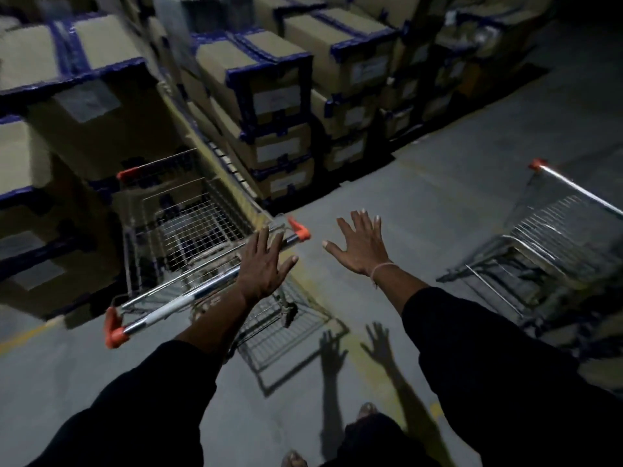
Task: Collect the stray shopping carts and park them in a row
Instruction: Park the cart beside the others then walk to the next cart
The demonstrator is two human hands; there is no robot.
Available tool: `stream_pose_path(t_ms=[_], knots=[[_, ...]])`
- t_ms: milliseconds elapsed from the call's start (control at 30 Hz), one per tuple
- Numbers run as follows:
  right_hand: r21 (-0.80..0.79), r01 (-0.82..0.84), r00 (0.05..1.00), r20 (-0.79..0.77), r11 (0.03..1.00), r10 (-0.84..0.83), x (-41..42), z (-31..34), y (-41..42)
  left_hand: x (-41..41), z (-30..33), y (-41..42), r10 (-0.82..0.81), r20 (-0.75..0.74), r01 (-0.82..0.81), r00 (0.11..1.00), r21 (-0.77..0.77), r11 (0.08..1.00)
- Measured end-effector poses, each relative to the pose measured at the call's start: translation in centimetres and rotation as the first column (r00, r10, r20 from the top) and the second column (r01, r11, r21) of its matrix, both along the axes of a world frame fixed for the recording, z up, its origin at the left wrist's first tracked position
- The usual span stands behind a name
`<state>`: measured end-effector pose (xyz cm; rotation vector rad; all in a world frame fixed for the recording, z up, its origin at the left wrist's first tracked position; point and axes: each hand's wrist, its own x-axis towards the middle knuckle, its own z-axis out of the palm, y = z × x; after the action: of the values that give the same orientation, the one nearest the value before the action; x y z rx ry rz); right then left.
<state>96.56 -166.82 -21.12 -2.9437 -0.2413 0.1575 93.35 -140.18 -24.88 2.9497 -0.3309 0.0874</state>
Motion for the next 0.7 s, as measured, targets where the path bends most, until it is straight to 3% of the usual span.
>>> stream_pose_path(t_ms=[133, 367, 700], knots=[[0.040, 0.205, 0.979, -0.002, 0.978, -0.205, -1.2, 0.0, -9.3, 3.8, 0.1, -8.7, -0.203, -0.006, 0.204, 0.979, 0.012, 0.979], [0.048, 0.423, 0.906, -0.024, 0.905, -0.422, -2.0, -0.1, -21.0, 7.3, 0.6, -21.0, -0.386, -0.100, 0.382, 0.917, -0.058, 0.922], [0.071, 0.628, 0.778, -0.037, 0.775, -0.627, -2.0, 0.4, -36.9, 13.5, 1.6, -39.1, -0.570, -0.103, 0.565, 0.815, -0.079, 0.822]])
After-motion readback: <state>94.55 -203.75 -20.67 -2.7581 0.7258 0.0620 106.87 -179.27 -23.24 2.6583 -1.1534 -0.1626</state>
